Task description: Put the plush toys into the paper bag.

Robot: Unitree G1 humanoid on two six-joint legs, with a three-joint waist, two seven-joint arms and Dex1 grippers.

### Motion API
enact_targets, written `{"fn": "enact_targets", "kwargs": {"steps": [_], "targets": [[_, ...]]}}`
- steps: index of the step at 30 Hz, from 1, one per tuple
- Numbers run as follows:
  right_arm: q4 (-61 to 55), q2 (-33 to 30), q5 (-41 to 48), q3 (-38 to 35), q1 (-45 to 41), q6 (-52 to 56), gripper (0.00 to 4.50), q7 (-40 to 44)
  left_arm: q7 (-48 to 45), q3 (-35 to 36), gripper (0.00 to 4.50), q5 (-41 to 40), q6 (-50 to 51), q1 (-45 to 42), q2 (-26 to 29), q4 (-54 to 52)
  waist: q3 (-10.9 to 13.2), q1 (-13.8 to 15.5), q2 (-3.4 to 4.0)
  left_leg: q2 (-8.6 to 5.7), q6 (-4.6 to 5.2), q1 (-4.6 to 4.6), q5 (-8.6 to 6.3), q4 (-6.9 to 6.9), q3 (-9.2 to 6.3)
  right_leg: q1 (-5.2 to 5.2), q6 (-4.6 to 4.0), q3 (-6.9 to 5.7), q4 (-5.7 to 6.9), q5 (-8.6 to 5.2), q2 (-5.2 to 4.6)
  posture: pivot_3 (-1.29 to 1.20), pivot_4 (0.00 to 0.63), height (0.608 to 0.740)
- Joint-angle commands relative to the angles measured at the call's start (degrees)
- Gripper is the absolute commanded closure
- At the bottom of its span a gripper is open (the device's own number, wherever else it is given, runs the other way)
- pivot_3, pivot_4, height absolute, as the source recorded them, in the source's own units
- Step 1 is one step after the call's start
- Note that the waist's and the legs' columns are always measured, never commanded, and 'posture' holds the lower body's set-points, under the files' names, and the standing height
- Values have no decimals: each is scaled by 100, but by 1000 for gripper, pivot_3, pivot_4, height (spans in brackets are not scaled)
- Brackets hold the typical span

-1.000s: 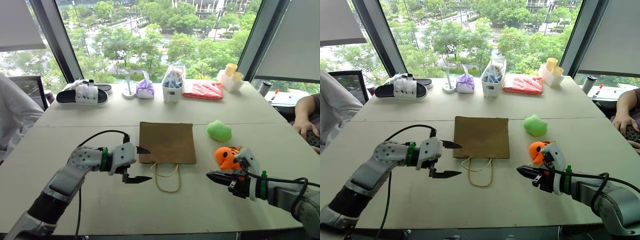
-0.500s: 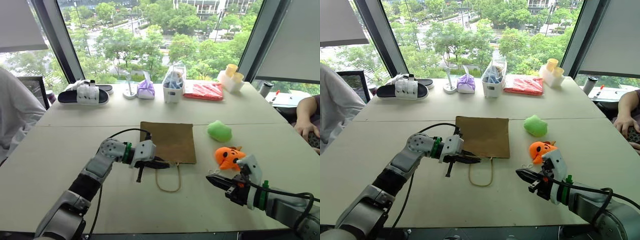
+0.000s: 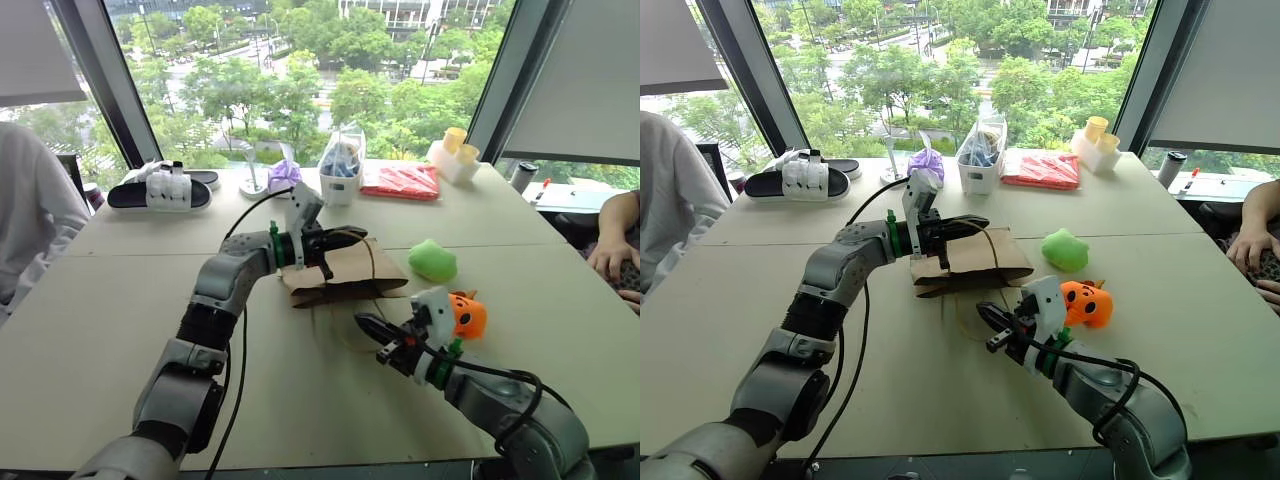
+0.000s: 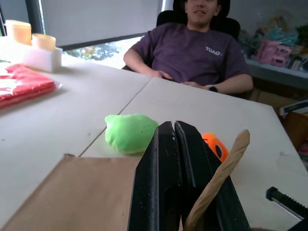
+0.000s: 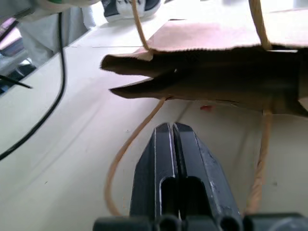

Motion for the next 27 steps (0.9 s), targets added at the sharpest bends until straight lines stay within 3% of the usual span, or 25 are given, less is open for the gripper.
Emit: {"fn": "enact_targets", "kwargs": {"steps": [1,9,17,27], "targets": [[255,198,-412,213,-300,-399,4500,-67,44,111,4467,-215,253,-48,-18,-489,0,-2,1,0,-4,0,2,0,0,0,0,1,1,0,0,0,150,740],[1013,324,-946,434,-778,-746,4500,152,310,241,4467,-402,603,132,-156,-762,-1,-2,1,0,-26,2,15,-15,0,-5,-3,2,2,2,1,0,150,740],[2640,682,-1738,652,-1449,-1279,4500,144,604,640,4467,-1024,1294,66,-263,-1007,-1,-31,2,0,-40,5,24,-22,4,-14,-5,5,12,3,2,0,150,740],[3471,919,-2404,915,-1476,-1450,4500,163,1079,1047,4467,-1823,1904,-176,-387,-1564,-5,-31,1,0,-62,4,36,-25,5,-17,-6,8,16,3,2,0,150,740]]}}
